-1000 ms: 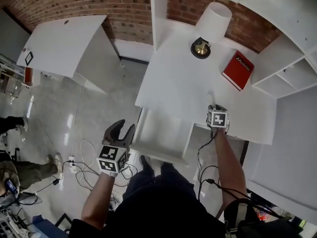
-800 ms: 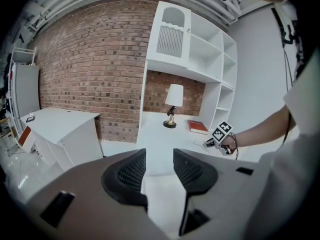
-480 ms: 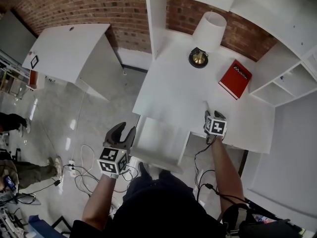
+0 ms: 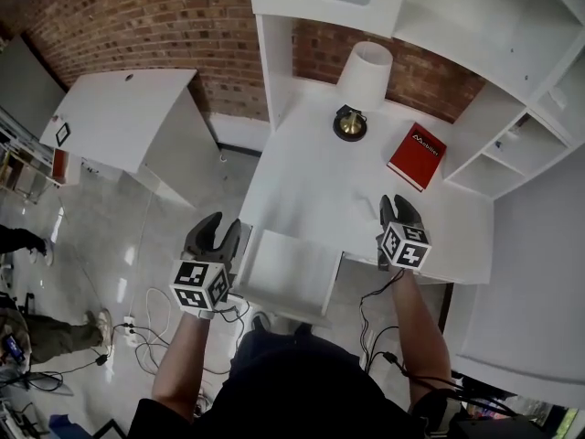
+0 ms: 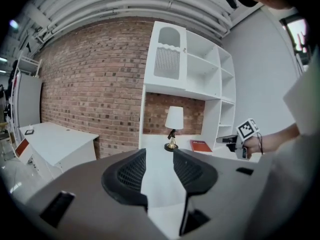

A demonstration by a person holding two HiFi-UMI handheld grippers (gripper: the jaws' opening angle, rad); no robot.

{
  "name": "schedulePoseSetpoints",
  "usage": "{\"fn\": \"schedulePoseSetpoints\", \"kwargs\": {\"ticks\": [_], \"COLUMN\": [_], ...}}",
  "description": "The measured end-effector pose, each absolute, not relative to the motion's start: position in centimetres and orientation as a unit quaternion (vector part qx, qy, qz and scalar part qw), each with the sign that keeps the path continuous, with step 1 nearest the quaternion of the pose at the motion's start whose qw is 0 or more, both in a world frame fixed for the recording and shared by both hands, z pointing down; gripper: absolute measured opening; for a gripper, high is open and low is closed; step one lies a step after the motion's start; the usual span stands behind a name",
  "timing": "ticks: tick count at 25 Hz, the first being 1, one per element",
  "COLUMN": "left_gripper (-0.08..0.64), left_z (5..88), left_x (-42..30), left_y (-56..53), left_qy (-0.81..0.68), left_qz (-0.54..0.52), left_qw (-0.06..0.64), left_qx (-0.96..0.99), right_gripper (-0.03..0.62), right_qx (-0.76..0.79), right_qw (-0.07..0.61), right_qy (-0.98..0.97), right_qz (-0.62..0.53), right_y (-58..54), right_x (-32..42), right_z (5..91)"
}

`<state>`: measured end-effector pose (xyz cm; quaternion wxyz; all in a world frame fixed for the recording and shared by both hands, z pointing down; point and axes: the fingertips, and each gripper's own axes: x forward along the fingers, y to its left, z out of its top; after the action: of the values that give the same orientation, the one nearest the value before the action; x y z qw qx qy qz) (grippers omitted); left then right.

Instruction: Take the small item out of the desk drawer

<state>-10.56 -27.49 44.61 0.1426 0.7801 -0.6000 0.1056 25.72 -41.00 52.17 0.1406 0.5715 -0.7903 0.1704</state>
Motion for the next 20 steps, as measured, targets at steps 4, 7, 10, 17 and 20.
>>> {"fn": "schedulePoseSetpoints", "kwargs": {"ticks": [4, 7, 10, 17, 20], "left_gripper": [0.167, 0.167, 0.167, 0.164, 0.156], "left_z": [40.7, 37.6, 34.8, 28.7, 26.7], "left_x": [-10.2, -9.3, -8.4, -9.0, -9.1], "left_y": [-29.1, -30.2, -30.6, -30.7, -30.6], "left_qy": [-0.599, -0.586, -0.567, -0.543, -0.533], "left_qz": [0.075, 0.045, 0.03, -0.006, -0.017], "left_qw": [0.108, 0.09, 0.07, 0.032, 0.015], "left_qx": [0.79, 0.804, 0.82, 0.839, 0.846], "right_gripper": [0.11, 0.083, 0.067, 0.035, 0.021], "right_qx": [0.577, 0.588, 0.597, 0.609, 0.616], "right_qw": [0.079, 0.036, 0.008, -0.014, -0.015], "right_qy": [-0.803, -0.801, -0.798, -0.792, -0.784], "right_qz": [0.127, 0.111, 0.083, -0.032, -0.07], "right_y": [-39.6, -38.1, -36.1, -30.8, -28.6], "right_x": [25.3, 25.1, 24.0, 19.7, 18.5], "right_z": [44.6, 39.7, 35.3, 26.1, 23.7]}}
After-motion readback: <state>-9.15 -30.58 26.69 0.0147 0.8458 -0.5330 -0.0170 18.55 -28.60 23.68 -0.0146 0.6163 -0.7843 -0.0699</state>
